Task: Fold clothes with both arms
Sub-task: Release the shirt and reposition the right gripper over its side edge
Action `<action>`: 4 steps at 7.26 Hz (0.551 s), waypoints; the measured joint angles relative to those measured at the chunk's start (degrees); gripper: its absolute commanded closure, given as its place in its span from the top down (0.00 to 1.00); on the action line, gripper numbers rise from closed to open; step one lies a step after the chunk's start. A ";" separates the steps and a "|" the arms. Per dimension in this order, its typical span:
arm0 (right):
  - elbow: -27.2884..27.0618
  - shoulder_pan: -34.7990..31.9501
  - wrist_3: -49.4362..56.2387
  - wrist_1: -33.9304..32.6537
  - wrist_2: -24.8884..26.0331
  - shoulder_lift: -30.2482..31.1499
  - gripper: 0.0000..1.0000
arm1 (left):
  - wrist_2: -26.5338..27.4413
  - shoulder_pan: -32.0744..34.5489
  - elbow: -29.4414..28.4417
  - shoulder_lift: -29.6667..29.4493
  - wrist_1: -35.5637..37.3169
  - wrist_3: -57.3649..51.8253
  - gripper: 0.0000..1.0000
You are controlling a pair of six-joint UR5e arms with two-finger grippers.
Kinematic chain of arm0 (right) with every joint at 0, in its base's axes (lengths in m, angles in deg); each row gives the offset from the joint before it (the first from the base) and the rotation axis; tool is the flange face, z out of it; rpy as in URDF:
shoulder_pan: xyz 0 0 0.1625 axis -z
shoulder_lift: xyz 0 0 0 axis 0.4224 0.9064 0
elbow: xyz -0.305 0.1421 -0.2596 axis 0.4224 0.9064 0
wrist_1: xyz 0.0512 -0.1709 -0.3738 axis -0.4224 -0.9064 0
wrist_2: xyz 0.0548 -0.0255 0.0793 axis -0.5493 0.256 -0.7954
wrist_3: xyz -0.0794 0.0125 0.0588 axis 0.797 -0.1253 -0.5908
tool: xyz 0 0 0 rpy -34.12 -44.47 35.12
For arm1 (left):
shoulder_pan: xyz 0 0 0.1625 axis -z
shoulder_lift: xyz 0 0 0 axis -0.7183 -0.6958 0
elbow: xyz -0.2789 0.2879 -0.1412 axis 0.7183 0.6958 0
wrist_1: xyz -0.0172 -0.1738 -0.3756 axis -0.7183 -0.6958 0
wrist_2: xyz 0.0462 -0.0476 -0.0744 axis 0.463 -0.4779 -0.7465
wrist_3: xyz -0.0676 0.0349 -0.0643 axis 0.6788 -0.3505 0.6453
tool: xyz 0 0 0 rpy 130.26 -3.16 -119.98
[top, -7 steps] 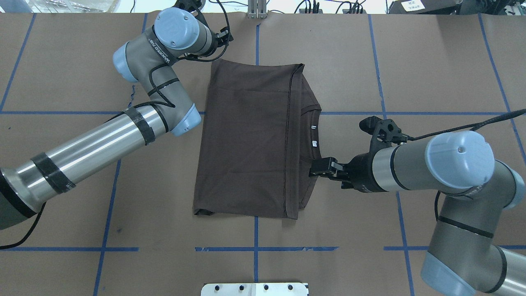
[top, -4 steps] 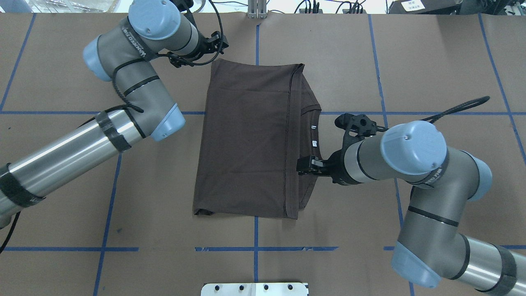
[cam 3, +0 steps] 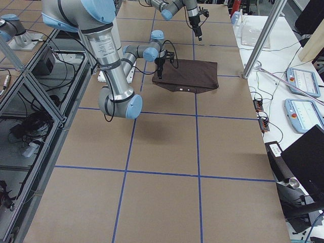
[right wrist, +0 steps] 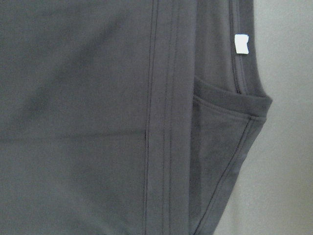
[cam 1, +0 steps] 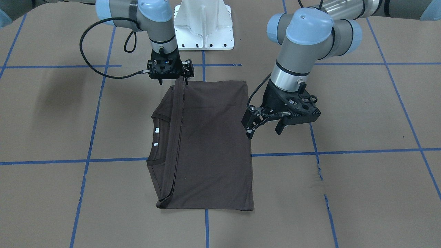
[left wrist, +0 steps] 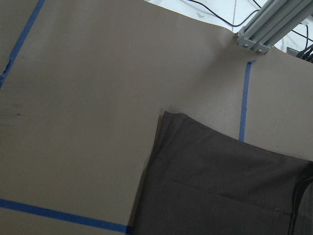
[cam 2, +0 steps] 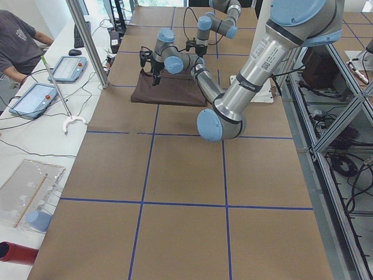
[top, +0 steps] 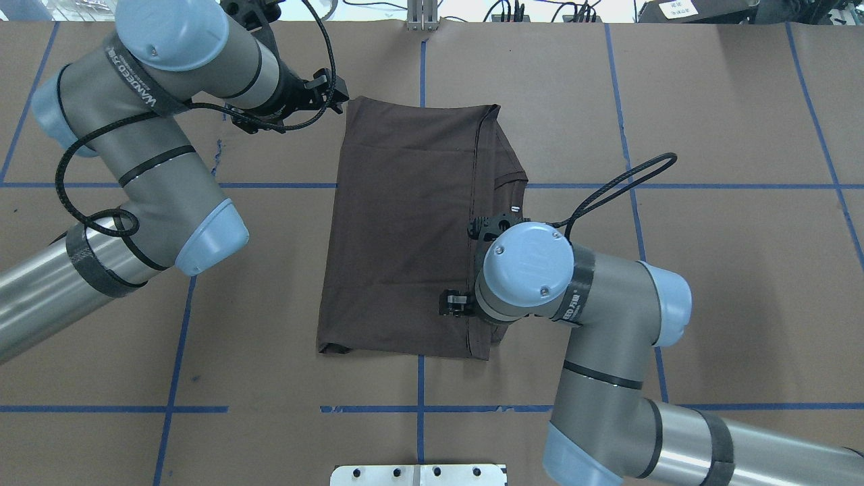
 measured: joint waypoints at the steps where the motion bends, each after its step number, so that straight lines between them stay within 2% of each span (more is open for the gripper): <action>1: 3.41 1.29 0.09 -1.76 -0.08 -2.44 1.00 | -0.09 -0.05 0.52 0.25 0.26 -0.02 1.00; 2: 5.99 2.19 0.12 -4.13 -0.21 -4.52 1.00 | -0.12 -0.08 0.68 0.34 0.33 -0.03 1.00; 4: 7.62 2.74 0.15 -6.88 -0.56 -5.59 1.00 | -0.14 -0.13 0.74 0.34 0.35 -0.03 1.00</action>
